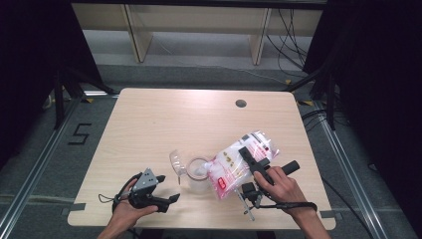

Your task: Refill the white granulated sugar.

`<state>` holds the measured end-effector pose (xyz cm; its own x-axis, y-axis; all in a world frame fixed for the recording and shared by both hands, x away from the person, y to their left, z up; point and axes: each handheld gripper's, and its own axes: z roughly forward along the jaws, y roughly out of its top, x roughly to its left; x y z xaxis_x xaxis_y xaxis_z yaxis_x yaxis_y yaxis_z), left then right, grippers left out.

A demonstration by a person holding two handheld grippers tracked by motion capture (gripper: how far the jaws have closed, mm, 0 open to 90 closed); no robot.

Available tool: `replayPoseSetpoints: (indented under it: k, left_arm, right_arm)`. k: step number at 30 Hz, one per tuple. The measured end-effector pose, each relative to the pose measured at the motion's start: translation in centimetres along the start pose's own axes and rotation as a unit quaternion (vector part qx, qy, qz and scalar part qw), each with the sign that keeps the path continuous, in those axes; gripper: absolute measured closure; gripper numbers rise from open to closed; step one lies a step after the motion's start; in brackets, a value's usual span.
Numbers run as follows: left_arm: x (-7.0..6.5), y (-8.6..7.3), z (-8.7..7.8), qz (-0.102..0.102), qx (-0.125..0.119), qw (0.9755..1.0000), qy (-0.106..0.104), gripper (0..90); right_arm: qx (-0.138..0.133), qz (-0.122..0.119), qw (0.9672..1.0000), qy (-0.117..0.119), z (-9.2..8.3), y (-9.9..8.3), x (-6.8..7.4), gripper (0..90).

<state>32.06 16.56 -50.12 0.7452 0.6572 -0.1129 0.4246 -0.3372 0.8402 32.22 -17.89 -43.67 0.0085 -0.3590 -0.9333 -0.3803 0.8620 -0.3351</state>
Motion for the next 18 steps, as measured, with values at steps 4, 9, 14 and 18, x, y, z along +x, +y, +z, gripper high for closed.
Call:
replayPoseSetpoints:
  k: [4,9,14,18]
  left_arm:
    - [0.05,0.04,-0.04,0.005,0.003,1.0,-0.003,15.9]
    - [0.04,0.02,-0.09,0.004,0.002,1.0,-0.001,15.9]
    - [0.04,0.03,-0.1,0.003,0.002,1.0,0.004,15.9]
    - [0.08,0.04,-0.07,0.005,0.0,1.0,0.003,15.9]
  right_arm:
    - [-0.006,-0.013,0.9999,-0.003,0.14,-0.03,-0.28,63.8]
    - [-0.004,-0.004,1.0,0.001,0.27,-0.21,0.07,64.1]
    - [-0.005,-0.016,0.9998,-0.004,0.19,-0.15,-0.25,64.2]
    - [-0.004,-0.016,0.9999,-0.003,0.17,-0.17,-0.2,64.3]
